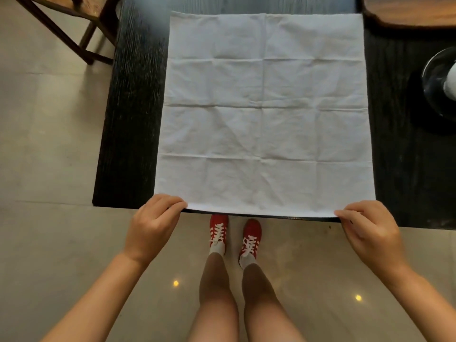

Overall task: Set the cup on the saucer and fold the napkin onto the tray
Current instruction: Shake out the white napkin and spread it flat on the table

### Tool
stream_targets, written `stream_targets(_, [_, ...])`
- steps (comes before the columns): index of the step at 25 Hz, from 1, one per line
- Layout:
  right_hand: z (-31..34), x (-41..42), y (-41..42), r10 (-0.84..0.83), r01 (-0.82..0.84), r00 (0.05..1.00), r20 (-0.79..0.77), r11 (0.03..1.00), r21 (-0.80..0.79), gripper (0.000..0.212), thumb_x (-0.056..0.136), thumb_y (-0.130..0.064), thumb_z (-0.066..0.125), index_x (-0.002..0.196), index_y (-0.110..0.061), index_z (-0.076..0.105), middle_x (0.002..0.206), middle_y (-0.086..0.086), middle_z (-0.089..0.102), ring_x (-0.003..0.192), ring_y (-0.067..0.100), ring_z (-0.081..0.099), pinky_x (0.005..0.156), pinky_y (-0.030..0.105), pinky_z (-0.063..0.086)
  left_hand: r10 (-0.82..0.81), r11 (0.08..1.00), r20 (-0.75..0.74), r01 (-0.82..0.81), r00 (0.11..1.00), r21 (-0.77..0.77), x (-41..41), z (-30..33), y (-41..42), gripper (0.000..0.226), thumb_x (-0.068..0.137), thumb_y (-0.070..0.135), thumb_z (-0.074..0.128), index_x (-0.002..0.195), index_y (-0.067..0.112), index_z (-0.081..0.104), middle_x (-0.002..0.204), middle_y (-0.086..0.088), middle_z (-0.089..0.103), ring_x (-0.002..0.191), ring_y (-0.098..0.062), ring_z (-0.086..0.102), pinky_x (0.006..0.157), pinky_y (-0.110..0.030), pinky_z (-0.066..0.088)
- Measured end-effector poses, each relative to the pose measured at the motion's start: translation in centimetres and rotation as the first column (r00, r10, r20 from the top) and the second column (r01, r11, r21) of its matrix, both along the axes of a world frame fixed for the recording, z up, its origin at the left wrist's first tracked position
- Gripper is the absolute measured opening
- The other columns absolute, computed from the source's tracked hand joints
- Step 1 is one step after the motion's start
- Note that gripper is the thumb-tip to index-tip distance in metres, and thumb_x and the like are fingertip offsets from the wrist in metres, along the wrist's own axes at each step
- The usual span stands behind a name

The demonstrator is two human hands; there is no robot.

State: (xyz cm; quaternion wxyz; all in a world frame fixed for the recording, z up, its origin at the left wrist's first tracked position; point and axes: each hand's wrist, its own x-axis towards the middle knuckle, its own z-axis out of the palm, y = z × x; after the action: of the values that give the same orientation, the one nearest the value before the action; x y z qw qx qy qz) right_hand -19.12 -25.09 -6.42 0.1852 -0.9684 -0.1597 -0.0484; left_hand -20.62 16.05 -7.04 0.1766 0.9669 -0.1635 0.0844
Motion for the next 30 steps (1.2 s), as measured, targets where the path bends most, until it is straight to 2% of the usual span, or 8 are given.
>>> stream_targets(6, [0.8, 0.2, 0.7, -0.050, 0.050, 0.999, -0.021, 0.999, -0.007, 0.024, 0.085, -0.011, 0.051, 0.080, 0.002, 0.072, 0.074, 0.015, 0.063, 0.070, 0.034, 0.057, 0.064, 0.040, 0.046, 0.079, 0.997, -0.027, -0.079, 0.997, 0.007, -0.5, 0.3, 0.8, 0.013, 0.084, -0.001, 0.059, 0.087, -0.004, 0.072, 0.084, -0.016, 0.070, 0.076, -0.032, 0.065, 0.072, -0.035, 0.053])
stream_targets(10, [2.0, 0.1, 3.3, -0.206, 0.206, 0.978, 0.004, 0.977, 0.051, 0.033, 0.085, -0.023, 0.049, 0.105, -0.005, 0.067, 0.105, 0.017, 0.066, 0.103, 0.029, 0.054, 0.090, 0.039, 0.037, 0.137, 0.987, -0.023, -0.138, 0.990, -0.081, 0.8, 1.3, -1.5, 0.030, 0.087, 0.016, 0.056, 0.108, -0.001, 0.067, 0.111, -0.016, 0.067, 0.104, -0.031, 0.062, 0.092, -0.039, 0.048])
stream_targets(12, [2.1, 1.5, 6.9, -0.195, 0.196, 0.981, -0.020, 0.979, 0.047, 0.043, 0.089, -0.022, 0.044, 0.127, -0.006, 0.053, 0.134, 0.019, 0.052, 0.128, 0.029, 0.039, 0.105, 0.047, 0.027, 0.139, 0.985, -0.069, -0.145, 0.988, -0.095, 3.1, 1.4, -5.9, 0.045, 0.091, 0.021, 0.047, 0.132, 0.003, 0.048, 0.139, -0.013, 0.046, 0.131, -0.026, 0.040, 0.110, -0.045, 0.029])
stream_targets(14, [1.8, 3.8, 11.0, -0.177, 0.175, 0.976, -0.129, 0.984, -0.026, 0.052, 0.092, -0.025, 0.037, 0.143, -0.013, 0.029, 0.152, 0.011, 0.021, 0.143, 0.026, 0.013, 0.114, 0.048, 0.009, 0.119, 0.992, -0.170, -0.123, 0.978, -0.016, 5.5, 1.1, -11.0, 0.054, 0.095, 0.029, 0.034, 0.146, 0.015, 0.022, 0.153, -0.006, 0.018, 0.143, -0.020, 0.012, 0.115, -0.050, 0.006])
stream_targets(18, [-0.4, 6.4, 13.6, -0.235, 0.168, 0.924, -0.302, 0.958, -0.233, 0.059, 0.096, -0.038, 0.026, 0.145, -0.026, -0.005, 0.155, -0.001, -0.014, 0.143, 0.016, -0.015, 0.116, 0.047, -0.007, 0.120, 0.980, -0.315, -0.061, 0.942, 0.192, 8.0, -1.1, -14.7, 0.055, 0.095, 0.043, 0.019, 0.147, 0.032, 0.008, 0.157, 0.000, 0.000, 0.145, -0.018, -0.007, 0.114, -0.053, -0.004])
stream_targets(22, [-1.2, 6.3, 8.5, -0.277, 0.193, 0.926, -0.256, 0.931, -0.308, 0.065, 0.090, -0.050, 0.016, 0.147, -0.025, -0.004, 0.156, 0.001, -0.010, 0.144, 0.016, -0.010, 0.115, 0.041, -0.008, 0.120, 0.971, -0.304, -0.047, 0.945, 0.234, 8.8, -2.0, -10.0, 0.062, 0.090, 0.054, 0.023, 0.147, 0.034, 0.009, 0.157, 0.001, 0.001, 0.146, -0.019, 0.000, 0.115, -0.048, -0.003])
stream_targets(26, [-1.0, 6.9, 4.2, -0.372, 0.273, 0.895, -0.245, 0.893, -0.357, 0.067, 0.090, -0.049, 0.017, 0.148, -0.018, 0.003, 0.158, 0.009, 0.005, 0.143, 0.014, -0.005, 0.116, 0.043, 0.001, 0.319, 0.940, -0.342, -0.249, 0.884, 0.235, 9.7, -1.5, -4.2, 0.071, 0.085, 0.055, 0.021, 0.148, 0.024, 0.010, 0.159, -0.006, 0.003, 0.146, -0.021, 0.000, 0.115, -0.050, 0.001])
stream_targets(30, [-0.9, 6.9, 4.2, -0.374, 0.268, 0.896, -0.238, 0.884, -0.382, 0.068, 0.090, -0.049, 0.017, 0.148, -0.016, 0.003, 0.158, 0.009, 0.003, 0.144, 0.016, -0.004, 0.116, 0.043, 0.002, 0.561, 0.825, -0.292, -0.494, 0.775, 0.274, 10.8, 0.0, -3.7, 0.075, 0.088, 0.055, 0.013, 0.149, 0.012, 0.002, 0.159, -0.008, -0.002, 0.146, -0.020, -0.004, 0.115, -0.058, -0.004])
